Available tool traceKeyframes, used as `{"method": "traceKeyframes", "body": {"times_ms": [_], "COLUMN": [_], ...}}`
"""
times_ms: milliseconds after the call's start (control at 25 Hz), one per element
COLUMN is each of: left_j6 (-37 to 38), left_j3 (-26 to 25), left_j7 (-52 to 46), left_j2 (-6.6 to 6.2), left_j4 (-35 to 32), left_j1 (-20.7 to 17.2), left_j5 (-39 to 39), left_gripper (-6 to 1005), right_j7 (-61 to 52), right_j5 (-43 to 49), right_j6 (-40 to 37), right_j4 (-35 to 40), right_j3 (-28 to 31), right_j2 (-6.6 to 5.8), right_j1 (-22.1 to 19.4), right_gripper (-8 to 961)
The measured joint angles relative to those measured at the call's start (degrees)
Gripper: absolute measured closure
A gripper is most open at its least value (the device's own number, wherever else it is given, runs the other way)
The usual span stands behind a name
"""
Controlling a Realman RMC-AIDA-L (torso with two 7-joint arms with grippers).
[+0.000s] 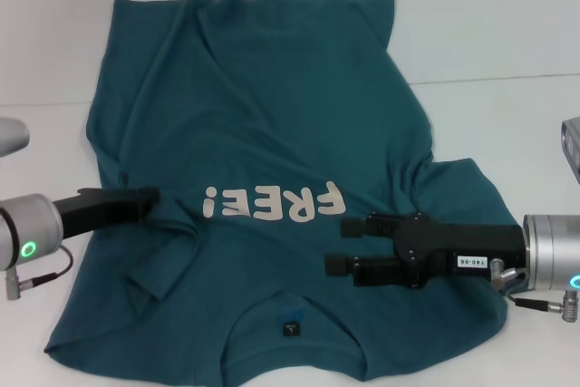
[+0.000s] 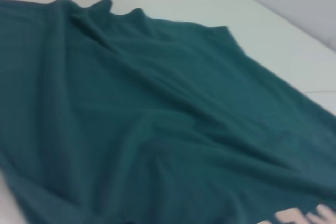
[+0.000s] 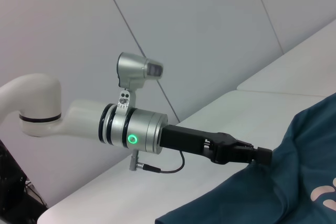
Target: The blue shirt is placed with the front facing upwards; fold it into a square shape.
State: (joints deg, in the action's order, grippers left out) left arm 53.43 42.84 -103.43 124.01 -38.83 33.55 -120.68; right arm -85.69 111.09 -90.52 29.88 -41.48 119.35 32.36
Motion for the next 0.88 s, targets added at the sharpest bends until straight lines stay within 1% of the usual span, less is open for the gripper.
{"method": "traceKeyframes", "body": {"times_ms": [280,400,600,840,880], "left_j6": [0.6,1.0,1.1,1.2,1.2], "left_j3": [0.9,0.7,0.0,0.5,0.6], "left_j7": [-0.1,-0.9,-2.6,-3.6,-3.6], "left_j2": [0.08,0.04,0.02,0.02,0.02], "left_j4": [0.1,-0.3,-2.1,-3.7,-3.8], "left_j1": [1.0,0.5,-1.4,-3.3,-3.4], "left_j5": [1.2,1.2,1.3,1.2,1.1], "left_gripper": [997,997,997,899,854], "right_j7": [0.0,0.0,0.0,0.0,0.0], "right_j5": [0.0,-0.1,-0.2,-0.2,-0.2], "right_j6": [0.0,-0.1,-0.1,-0.1,-0.1], "right_j4": [0.3,0.3,0.3,0.4,0.4], "right_j3": [0.0,0.0,0.0,0.0,0.0], "right_j2": [0.0,0.0,0.0,0.0,0.0], "right_j1": [0.0,-0.2,-0.3,-0.2,-0.1], "right_gripper": [70,70,70,70,70]}}
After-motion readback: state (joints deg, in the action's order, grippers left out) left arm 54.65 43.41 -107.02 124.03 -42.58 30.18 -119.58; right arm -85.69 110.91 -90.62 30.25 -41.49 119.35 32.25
